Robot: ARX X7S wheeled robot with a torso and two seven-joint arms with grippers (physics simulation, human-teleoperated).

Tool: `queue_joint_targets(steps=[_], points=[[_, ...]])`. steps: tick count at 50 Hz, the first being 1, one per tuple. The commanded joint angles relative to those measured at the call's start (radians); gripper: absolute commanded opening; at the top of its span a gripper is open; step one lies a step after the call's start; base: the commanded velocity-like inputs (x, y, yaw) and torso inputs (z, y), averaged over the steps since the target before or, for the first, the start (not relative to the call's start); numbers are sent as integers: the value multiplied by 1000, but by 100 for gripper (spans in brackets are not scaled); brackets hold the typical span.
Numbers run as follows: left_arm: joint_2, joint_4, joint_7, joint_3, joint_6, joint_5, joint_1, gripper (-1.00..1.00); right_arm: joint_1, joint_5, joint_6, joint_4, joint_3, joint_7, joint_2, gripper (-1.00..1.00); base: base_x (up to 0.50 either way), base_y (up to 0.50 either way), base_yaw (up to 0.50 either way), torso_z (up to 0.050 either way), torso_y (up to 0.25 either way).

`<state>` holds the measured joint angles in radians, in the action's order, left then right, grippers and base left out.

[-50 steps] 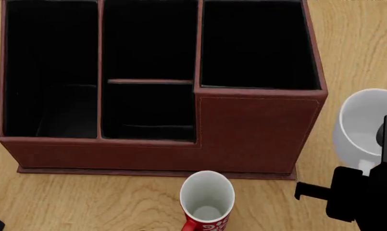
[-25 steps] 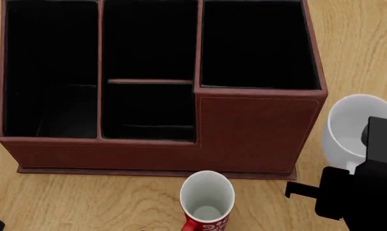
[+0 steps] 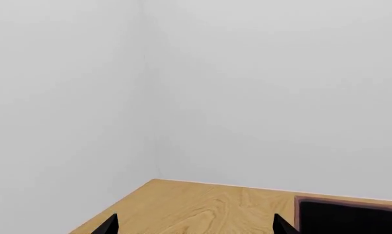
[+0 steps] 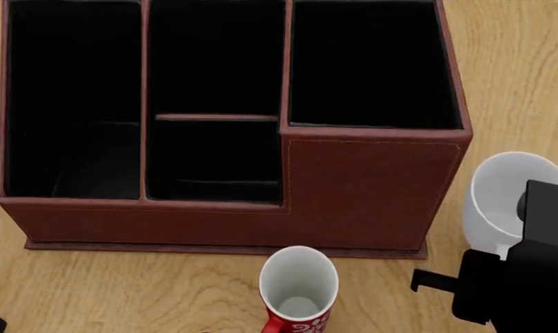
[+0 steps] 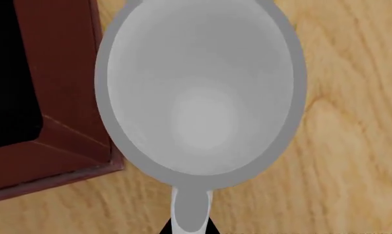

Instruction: Pick up the white mug and place it to the right of the caddy.

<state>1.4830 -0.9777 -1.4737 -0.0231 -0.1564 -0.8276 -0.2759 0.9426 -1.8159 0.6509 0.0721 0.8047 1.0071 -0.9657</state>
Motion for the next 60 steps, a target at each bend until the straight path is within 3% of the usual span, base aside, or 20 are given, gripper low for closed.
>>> queue_joint_targets(steps=[1,55,56,60], points=[[-54,-4,40,68,66,-18,116,100,-1,36,5,-30,0,-26,13,-100,0,0,0,0,0],[-123,-9,83,90,145,-32,189,100,-44,57,-21,-109,12,-90,44,-100,2,0,2,0,-3],[-122,-9,83,87,141,-31,183,100,-45,54,-21,-103,11,-86,43,100,0,0,3,0,0],[-127,-9,86,89,144,-28,183,100,-46,47,-22,-95,8,-85,41,100,0,0,0,0,-2]])
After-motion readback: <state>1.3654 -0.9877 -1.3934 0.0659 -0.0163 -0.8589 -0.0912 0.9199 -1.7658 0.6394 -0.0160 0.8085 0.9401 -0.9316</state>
